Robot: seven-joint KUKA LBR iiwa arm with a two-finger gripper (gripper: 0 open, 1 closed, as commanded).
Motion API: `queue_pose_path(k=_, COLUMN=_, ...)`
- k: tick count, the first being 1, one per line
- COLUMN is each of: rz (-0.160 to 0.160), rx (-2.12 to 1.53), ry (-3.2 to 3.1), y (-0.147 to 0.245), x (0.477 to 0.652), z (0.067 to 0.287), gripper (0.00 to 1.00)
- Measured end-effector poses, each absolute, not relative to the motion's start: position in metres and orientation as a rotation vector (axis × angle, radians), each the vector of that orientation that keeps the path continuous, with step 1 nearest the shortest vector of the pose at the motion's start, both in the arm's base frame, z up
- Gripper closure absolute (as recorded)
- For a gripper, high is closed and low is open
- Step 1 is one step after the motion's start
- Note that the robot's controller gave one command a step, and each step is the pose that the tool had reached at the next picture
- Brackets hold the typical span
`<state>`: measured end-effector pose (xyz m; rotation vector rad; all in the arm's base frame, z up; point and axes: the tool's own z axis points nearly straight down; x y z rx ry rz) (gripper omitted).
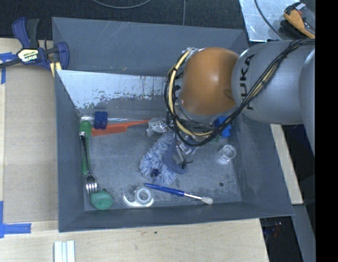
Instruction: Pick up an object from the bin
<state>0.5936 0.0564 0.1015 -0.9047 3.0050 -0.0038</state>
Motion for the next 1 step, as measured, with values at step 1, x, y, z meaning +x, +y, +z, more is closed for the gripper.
queue_pose_path(k=1, rz=-0.012, rx=-1.268, ry=2.862, y=0.0596, x=0.6064, z=0.0741, gripper=0.00)
